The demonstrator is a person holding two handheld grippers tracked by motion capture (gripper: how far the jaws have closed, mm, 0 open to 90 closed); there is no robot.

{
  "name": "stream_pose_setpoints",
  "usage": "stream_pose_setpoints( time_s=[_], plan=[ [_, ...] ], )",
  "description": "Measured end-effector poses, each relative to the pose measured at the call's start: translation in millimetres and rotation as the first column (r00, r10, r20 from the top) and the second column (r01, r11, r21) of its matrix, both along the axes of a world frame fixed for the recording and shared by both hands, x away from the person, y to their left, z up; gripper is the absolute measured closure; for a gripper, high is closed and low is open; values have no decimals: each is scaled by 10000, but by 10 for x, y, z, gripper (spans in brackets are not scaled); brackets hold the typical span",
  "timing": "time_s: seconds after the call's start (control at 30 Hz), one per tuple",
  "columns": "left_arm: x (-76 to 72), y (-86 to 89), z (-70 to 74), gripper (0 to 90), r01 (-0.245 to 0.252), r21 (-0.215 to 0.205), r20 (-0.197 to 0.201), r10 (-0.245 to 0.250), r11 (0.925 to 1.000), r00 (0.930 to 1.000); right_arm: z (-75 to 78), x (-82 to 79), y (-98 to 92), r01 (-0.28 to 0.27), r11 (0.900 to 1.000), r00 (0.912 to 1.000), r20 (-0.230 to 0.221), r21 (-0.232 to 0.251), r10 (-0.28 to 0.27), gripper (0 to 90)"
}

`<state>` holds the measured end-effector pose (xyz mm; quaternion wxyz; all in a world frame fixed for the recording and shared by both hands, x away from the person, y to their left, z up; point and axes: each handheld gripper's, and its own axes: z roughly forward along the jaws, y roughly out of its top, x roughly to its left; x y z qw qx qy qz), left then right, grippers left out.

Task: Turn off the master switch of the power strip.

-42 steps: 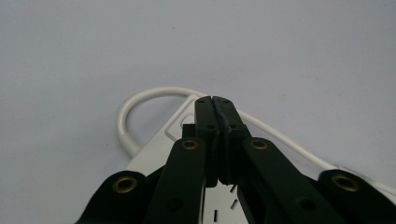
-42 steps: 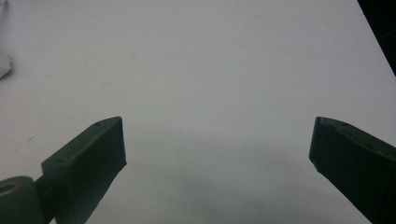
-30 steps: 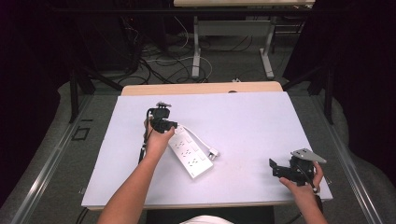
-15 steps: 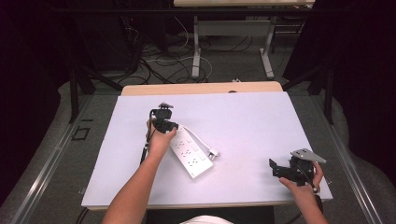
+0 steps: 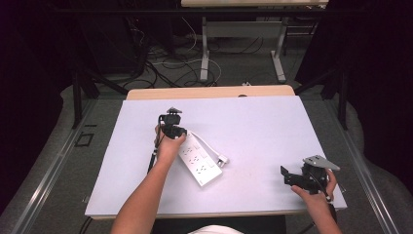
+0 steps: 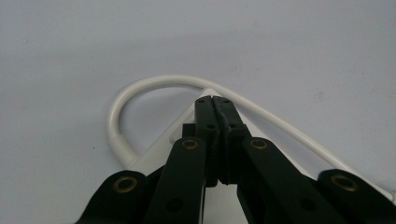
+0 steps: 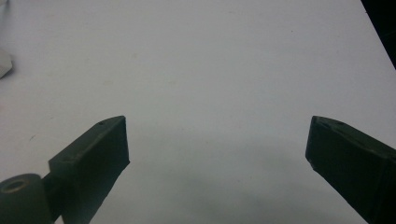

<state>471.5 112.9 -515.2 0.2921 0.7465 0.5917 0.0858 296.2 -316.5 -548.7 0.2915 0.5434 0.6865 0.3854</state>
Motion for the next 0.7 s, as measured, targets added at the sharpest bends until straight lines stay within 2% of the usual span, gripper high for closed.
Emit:
stream_pose_setpoints(
  time_s=[0.17, 0.4, 0.5, 0.57, 0.6, 0.63, 0.7],
  plan=[
    [7, -14, -30, 900, -18, 20, 40, 18, 10000, 10000, 5, -4, -2, 32, 10000, 10000, -23, 78, -32, 56],
    [2, -36, -33, 900, -112, 342, -27, 113, 9994, 9999, 11, -6, -4, 58, 10000, 9999, 96, 51, -58, 56],
    [2, -58, -35, 900, -53, 787, 186, 39, 9969, 9998, 14, -8, -8, 18, 10000, 10000, 80, -4, -18, 56],
    [0, -65, -32, 900, 22, 961, 203, -42, 9954, 9998, 14, -8, 1, 19, 10000, 10000, 93, 49, -19, 56],
    [-2, -78, -45, 900, 46, 959, 276, -73, 9954, 9996, 25, -16, -1, -21, 10000, 10000, -45, -16, 21, 56],
    [-4, -89, -52, 900, 34, 1054, 394, -76, 9944, 9992, 21, -14, 5, -54, 10000, 10000, 26, 25, 53, 56],
    [-1, -99, -47, 900, 49, 1171, 362, -92, 9931, 9993, 20, -15, 19, 22, 10000, 10000, 92, 92, -23, 56]
  ],
)
